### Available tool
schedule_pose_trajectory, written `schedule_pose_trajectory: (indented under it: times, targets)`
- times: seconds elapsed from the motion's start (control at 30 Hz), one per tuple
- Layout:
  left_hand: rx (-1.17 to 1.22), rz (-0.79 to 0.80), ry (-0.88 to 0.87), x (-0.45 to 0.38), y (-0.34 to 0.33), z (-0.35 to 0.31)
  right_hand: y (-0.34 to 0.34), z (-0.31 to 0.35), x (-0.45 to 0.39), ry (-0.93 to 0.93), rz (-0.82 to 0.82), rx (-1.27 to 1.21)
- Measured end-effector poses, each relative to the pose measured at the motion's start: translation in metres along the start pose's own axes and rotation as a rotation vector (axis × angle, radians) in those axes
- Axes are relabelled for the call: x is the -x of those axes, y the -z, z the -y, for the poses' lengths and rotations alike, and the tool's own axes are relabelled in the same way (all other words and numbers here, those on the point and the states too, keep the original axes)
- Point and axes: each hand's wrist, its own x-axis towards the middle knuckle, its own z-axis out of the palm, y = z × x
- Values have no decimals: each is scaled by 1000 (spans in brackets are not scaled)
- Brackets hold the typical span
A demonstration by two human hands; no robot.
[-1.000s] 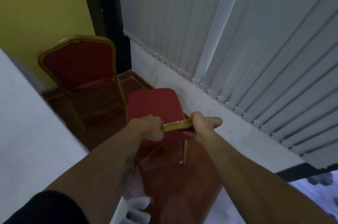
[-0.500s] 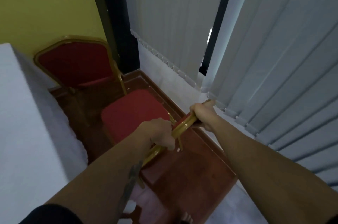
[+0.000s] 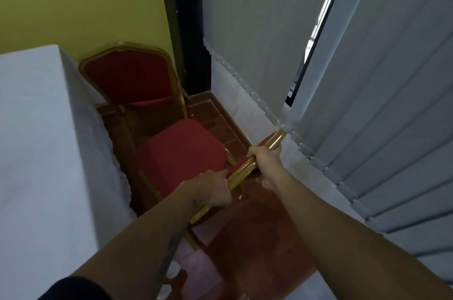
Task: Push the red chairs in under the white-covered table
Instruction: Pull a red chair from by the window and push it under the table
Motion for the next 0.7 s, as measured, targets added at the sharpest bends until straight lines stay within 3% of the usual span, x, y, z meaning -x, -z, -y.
schedule_pose_trajectory:
  times: [0.23, 0.47, 0.7]
  targets:
    - [-130, 148, 90, 12, 7, -1, 0, 3, 2, 15, 27, 63]
    - [-160, 148, 152, 12, 5, -10, 3, 8, -4, 31, 151, 102]
    - [-47, 154, 334, -7, 8, -42, 8, 34, -53, 4, 347, 207]
